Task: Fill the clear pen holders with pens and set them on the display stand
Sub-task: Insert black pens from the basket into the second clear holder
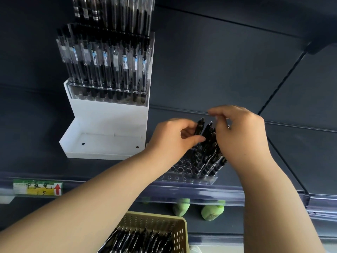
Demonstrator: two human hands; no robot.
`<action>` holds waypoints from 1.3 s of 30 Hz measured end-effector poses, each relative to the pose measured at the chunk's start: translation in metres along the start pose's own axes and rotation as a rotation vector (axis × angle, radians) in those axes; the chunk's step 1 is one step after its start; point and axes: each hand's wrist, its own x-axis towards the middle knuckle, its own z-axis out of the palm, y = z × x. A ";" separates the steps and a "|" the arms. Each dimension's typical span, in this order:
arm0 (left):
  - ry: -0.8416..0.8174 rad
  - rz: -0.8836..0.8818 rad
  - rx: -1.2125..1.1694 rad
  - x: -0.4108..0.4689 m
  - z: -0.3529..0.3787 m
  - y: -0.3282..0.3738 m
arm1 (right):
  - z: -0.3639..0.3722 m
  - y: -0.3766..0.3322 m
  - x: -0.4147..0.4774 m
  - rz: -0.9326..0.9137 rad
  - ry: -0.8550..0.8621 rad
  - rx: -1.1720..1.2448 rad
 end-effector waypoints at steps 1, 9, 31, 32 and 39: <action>-0.004 -0.007 0.007 0.000 0.001 -0.001 | 0.000 0.001 0.000 0.005 -0.003 0.000; -0.008 -0.016 0.010 0.004 0.004 -0.004 | 0.003 0.003 0.000 -0.002 0.002 -0.005; -0.078 -0.068 0.205 -0.012 -0.016 -0.012 | -0.005 -0.004 -0.007 -0.029 0.018 0.013; -0.070 -0.078 0.212 -0.016 -0.021 -0.013 | -0.003 -0.008 -0.012 -0.065 0.031 -0.005; -0.166 -0.072 0.527 -0.071 -0.069 -0.023 | 0.035 -0.059 -0.088 -0.409 -0.324 -0.024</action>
